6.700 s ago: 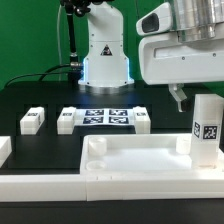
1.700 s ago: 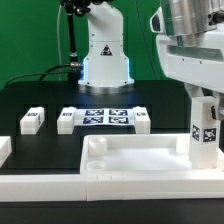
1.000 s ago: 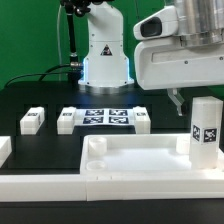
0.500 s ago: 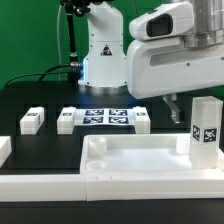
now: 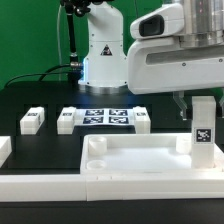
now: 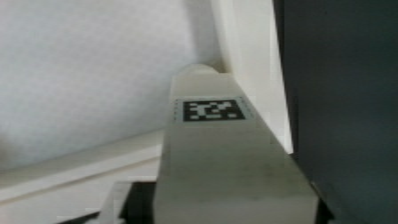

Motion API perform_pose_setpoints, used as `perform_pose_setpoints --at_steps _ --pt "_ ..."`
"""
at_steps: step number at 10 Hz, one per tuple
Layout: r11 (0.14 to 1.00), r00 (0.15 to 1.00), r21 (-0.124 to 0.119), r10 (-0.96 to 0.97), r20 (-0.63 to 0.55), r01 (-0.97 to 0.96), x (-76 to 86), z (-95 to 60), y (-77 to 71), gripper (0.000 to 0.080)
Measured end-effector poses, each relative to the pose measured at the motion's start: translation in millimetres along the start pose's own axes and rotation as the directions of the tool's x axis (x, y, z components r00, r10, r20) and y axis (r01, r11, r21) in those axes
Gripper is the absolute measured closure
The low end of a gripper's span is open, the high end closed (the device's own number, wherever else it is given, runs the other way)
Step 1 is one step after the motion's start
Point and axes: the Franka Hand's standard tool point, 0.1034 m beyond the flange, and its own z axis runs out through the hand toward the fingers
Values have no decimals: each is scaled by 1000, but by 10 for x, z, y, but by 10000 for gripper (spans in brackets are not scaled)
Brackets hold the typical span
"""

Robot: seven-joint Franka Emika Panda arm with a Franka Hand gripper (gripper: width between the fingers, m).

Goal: Assemble desk

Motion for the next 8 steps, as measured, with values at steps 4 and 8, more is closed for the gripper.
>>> perform_pose_setpoints --at_steps 4,8 --pt "778 778 -5 628 7 -628 -19 4 -3 511" --pt "399 398 8 914 79 -917 -25 12 -14 511"
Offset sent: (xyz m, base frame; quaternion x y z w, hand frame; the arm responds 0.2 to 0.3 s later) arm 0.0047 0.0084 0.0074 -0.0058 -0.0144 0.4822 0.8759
